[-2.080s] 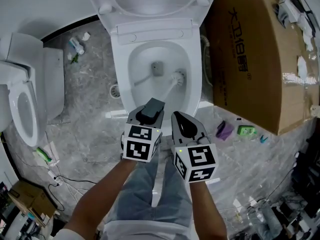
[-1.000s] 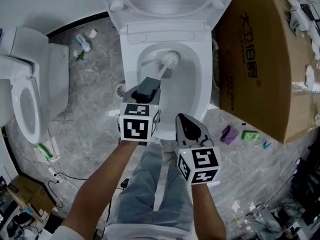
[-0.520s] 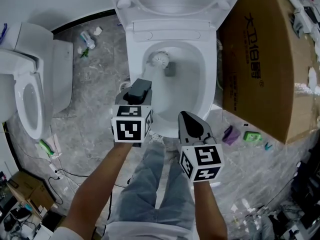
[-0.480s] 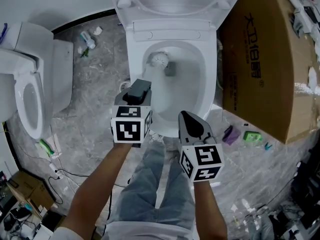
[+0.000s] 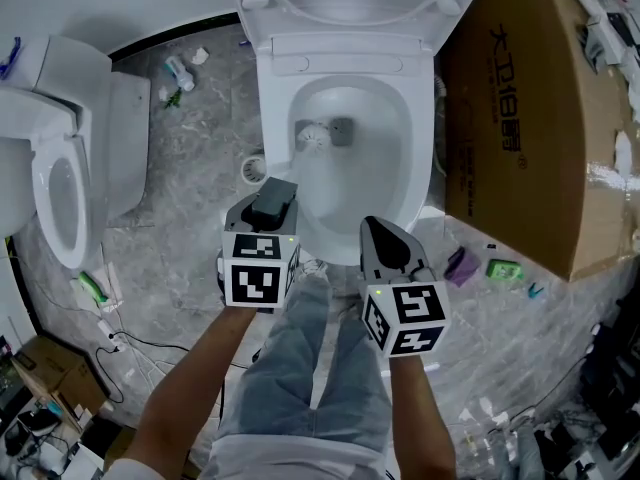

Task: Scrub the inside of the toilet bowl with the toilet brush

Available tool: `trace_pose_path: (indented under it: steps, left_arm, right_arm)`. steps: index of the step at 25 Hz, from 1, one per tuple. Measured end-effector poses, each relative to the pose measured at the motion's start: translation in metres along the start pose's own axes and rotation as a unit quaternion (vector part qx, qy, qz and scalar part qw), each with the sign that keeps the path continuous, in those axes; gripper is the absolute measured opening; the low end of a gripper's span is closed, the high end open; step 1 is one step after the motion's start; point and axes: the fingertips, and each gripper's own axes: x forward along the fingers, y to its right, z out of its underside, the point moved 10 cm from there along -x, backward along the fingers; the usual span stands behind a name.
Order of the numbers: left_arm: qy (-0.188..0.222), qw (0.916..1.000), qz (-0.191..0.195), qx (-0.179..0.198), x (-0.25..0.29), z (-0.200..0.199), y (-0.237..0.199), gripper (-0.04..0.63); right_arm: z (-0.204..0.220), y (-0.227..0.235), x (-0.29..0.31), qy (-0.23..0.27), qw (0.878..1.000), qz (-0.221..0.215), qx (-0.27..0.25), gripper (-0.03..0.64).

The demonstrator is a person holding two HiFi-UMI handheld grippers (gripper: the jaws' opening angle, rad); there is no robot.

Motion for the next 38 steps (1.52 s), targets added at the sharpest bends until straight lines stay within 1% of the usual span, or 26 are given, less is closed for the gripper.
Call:
trace_pose_path:
  steps: [7, 12, 16, 21, 31, 38]
  left_arm:
    - [-0.025, 0.9996, 0.007, -0.005, -0.014, 0.015, 0.003, 0.153]
    - [-0.047, 0.9987, 0.016, 0.000, -0.023, 0.025, 0.011, 0.153]
    - [-0.071, 0.9971, 0.028, 0.008, -0.029, 0.036, 0.022, 0.153]
    - [-0.093, 0.9944, 0.050, 0.009, -0.031, 0.048, 0.035, 0.153]
    - [-0.103, 0.9909, 0.087, 0.005, -0.027, 0.051, 0.060, 0.153]
    - [-0.091, 0.9901, 0.106, 0.006, -0.017, 0.045, 0.082, 0.153]
  right_arm:
    - [0.001, -0.003, -0.007, -0.002, 1.000, 0.001, -0.012, -0.002]
    - [0.001, -0.003, -0.012, 0.001, 1.000, 0.004, -0.012, -0.002]
    - [0.002, -0.001, -0.015, 0.005, 1.000, 0.006, -0.010, -0.002]
    - [0.003, 0.001, -0.020, 0.006, 1.000, 0.008, -0.008, -0.002]
    - [0.004, 0.007, -0.022, 0.008, 1.000, 0.011, -0.004, -0.002]
    - [0.005, 0.012, -0.026, 0.009, 1.000, 0.014, -0.001, -0.002]
